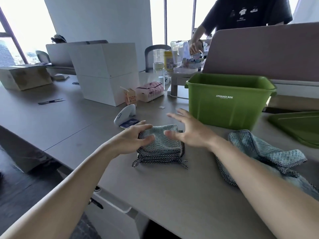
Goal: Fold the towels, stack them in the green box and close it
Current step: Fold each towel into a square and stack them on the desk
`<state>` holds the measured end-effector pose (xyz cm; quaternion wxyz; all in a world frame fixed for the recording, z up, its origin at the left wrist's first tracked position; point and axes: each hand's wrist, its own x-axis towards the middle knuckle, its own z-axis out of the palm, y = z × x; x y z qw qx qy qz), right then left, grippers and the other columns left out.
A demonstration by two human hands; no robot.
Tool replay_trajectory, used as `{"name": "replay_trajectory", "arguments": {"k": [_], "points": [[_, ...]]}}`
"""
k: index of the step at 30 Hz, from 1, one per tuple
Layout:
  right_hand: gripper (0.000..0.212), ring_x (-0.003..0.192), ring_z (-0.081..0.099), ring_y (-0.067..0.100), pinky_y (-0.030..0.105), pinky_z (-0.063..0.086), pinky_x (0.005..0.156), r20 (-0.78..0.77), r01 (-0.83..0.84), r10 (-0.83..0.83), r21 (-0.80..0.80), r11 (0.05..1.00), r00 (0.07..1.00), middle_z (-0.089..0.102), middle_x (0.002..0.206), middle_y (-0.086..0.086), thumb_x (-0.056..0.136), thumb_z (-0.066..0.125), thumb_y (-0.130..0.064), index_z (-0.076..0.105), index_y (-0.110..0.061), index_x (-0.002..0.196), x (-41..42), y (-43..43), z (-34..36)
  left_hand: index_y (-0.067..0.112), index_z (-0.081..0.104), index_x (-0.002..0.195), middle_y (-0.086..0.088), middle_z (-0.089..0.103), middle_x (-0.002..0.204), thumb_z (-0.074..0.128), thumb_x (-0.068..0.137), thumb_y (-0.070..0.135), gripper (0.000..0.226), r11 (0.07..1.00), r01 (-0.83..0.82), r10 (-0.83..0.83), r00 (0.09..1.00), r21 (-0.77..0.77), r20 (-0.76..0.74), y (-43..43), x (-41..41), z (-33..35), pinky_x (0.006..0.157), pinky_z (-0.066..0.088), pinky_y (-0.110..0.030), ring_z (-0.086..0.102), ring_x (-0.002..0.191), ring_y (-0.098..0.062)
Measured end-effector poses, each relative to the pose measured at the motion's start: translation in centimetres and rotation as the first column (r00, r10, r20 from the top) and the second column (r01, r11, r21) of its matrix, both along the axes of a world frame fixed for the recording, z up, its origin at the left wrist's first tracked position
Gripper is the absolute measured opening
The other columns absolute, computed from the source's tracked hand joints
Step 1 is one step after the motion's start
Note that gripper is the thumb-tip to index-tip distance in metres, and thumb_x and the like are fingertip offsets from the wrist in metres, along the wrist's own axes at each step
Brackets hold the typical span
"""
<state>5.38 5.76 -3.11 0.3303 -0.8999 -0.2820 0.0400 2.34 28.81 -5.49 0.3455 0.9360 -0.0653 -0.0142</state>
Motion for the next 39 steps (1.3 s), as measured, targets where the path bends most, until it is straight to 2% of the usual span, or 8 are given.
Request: {"name": "replay_trajectory", "arguments": {"k": [9, 13, 18, 22, 28, 34, 37, 39], "points": [[0.084, 0.153, 0.009, 0.019, 0.043, 0.012, 0.124, 0.026, -0.004, 0.011, -0.265, 0.964, 1.000, 0.010, 0.167, 0.001, 0.092, 0.044, -0.065, 0.017, -0.020, 0.158, 1.1, 0.6, -3.9, 0.027, 0.036, 0.152, 0.019, 0.012, 0.163, 0.043, 0.102, 0.046, 0.054, 0.997, 0.042, -0.045, 0.998, 0.060, 0.049, -0.8, 1.4, -2.6, 0.114, 0.010, -0.020, 0.013, 0.146, 0.001], [0.087, 0.154, 0.001, 0.018, 0.040, 0.005, 0.125, -0.034, -0.032, 0.023, -0.319, 0.947, 0.999, 0.003, 0.168, 0.000, 0.093, 0.036, -0.068, 0.006, -0.021, 0.159, 0.9, 0.4, -4.7, 0.036, 0.019, 0.156, 0.021, 0.009, 0.163, 0.027, 0.102, 0.057, 0.059, 0.952, 0.025, -0.034, 0.999, 0.306, 0.023, -0.7, 1.3, -3.2, 0.122, 0.007, -0.035, 0.011, 0.150, -0.003], [0.089, 0.154, 0.000, 0.014, 0.035, 0.004, 0.125, -0.052, -0.025, 0.010, -0.289, 0.957, 0.999, -0.001, 0.168, -0.002, 0.093, 0.035, -0.067, 0.002, -0.018, 0.159, 0.4, -0.3, -4.6, 0.034, 0.017, 0.157, 0.017, 0.014, 0.163, 0.024, 0.102, 0.056, 0.059, 0.943, 0.005, -0.012, 1.000, 0.334, 0.018, -0.6, 1.1, -3.0, 0.123, 0.009, -0.038, 0.013, 0.151, -0.007], [0.083, 0.152, 0.012, 0.014, 0.024, 0.009, 0.119, 0.009, 0.033, -0.032, -0.149, 0.988, 0.999, 0.010, 0.167, 0.002, 0.097, 0.042, -0.058, 0.012, -0.010, 0.158, -0.6, -1.6, -3.3, 0.028, 0.043, 0.147, 0.009, 0.030, 0.160, 0.045, 0.098, 0.054, 0.055, 0.962, -0.095, 0.037, 0.974, 0.254, 0.224, -1.3, 0.7, -1.8, 0.120, 0.018, -0.047, 0.029, 0.147, -0.016], [0.059, 0.133, 0.050, 0.014, 0.017, 0.033, 0.101, 0.129, 0.169, -0.171, 0.022, 0.985, 0.977, 0.052, 0.148, 0.001, 0.098, 0.055, -0.039, 0.041, -0.012, 0.150, -2.9, -7.3, 0.7, 0.025, 0.065, 0.119, 0.007, 0.057, 0.131, 0.068, 0.089, 0.033, 0.031, 0.994, -0.040, -0.024, 0.843, 0.107, 0.538, -8.3, 0.4, 1.9, 0.099, 0.032, -0.028, 0.052, 0.120, -0.013], [0.024, 0.098, 0.065, 0.004, -0.002, 0.040, 0.076, 0.232, 0.400, -0.404, 0.064, 0.914, 0.885, 0.073, 0.113, -0.005, 0.095, 0.063, -0.020, 0.073, -0.016, 0.117, -5.2, -17.1, 2.2, 0.022, 0.070, 0.107, 0.007, 0.065, 0.108, 0.069, 0.089, 0.039, 0.025, 0.976, 0.207, -0.214, 0.871, 0.065, 0.442, -19.0, 1.6, 1.2, 0.080, 0.045, -0.022, 0.059, 0.094, -0.007], [0.017, 0.086, 0.070, 0.006, 0.017, 0.054, 0.079, 0.204, 0.468, -0.460, 0.014, 0.884, 0.864, 0.077, 0.098, -0.006, 0.091, 0.067, -0.020, 0.077, -0.019, 0.106, -6.6, -20.7, 0.9, 0.028, 0.072, 0.094, 0.016, 0.069, 0.094, 0.071, 0.083, 0.053, 0.028, 0.939, 0.342, -0.338, 0.883, 0.048, 0.326, -22.7, 1.8, 0.6, 0.064, 0.043, -0.014, 0.060, 0.076, 0.004], [0.015, 0.086, 0.071, 0.005, 0.024, 0.053, 0.082, 0.189, 0.478, -0.470, 0.005, 0.878, 0.862, 0.077, 0.093, -0.007, 0.088, 0.071, -0.021, 0.078, -0.020, 0.100, -7.5, -21.9, -0.6, 0.030, 0.072, 0.088, 0.017, 0.070, 0.087, 0.071, 0.076, 0.062, 0.034, 0.893, 0.445, -0.446, 0.851, 0.069, 0.277, -24.4, 1.8, 0.1, 0.065, 0.045, -0.015, 0.060, 0.072, 0.007]]}}
